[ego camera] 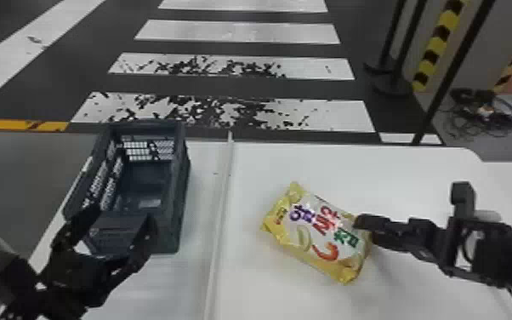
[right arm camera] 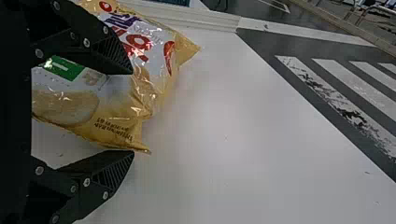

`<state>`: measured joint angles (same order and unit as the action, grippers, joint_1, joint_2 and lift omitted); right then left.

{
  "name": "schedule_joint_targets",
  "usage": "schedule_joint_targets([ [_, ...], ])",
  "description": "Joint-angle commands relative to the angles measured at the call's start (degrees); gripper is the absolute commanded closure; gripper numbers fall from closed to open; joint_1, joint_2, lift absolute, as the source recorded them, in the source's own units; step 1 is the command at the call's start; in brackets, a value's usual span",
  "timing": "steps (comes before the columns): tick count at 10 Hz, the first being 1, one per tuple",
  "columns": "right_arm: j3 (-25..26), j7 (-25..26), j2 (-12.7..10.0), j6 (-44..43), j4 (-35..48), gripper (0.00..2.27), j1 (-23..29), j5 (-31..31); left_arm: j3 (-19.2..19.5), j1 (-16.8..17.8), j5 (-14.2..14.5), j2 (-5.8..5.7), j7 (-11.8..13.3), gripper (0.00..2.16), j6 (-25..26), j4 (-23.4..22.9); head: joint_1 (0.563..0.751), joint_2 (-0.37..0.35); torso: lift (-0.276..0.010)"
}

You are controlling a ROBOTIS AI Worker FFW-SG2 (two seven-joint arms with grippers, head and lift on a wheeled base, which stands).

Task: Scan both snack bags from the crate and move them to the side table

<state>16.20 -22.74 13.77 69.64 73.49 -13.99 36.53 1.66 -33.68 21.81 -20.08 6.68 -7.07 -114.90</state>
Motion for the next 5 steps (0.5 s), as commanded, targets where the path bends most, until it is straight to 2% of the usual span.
schedule_joint_targets([
  [1,0.1,-0.2,0.1,0.8,-0.9,1.61,-0.5,-0.1,-0.1,0.2,0.2,-0.05,0.0,0.04,0.0,0.3,0.695,0.012,-0.099],
  [2,0.2,-0.3,0.2,1.5,-1.4,1.95,-0.8,-0.6,0.0,0.2,0.2,-0.05,0.0,0.04,0.0,0.4,0.695,0.013,-0.099],
  [3,0.2,-0.8,0.4,2.2,-1.8,2.17,-0.9,-0.9,0.0,0.2,0.3,-0.05,0.0,0.04,0.0,0.6,0.695,0.013,-0.099],
  [5,0.8,-1.6,0.8,4.0,-2.1,2.23,-0.9,-0.9,-0.1,0.3,0.4,-0.05,-0.1,0.04,0.0,0.8,0.695,0.014,-0.099],
])
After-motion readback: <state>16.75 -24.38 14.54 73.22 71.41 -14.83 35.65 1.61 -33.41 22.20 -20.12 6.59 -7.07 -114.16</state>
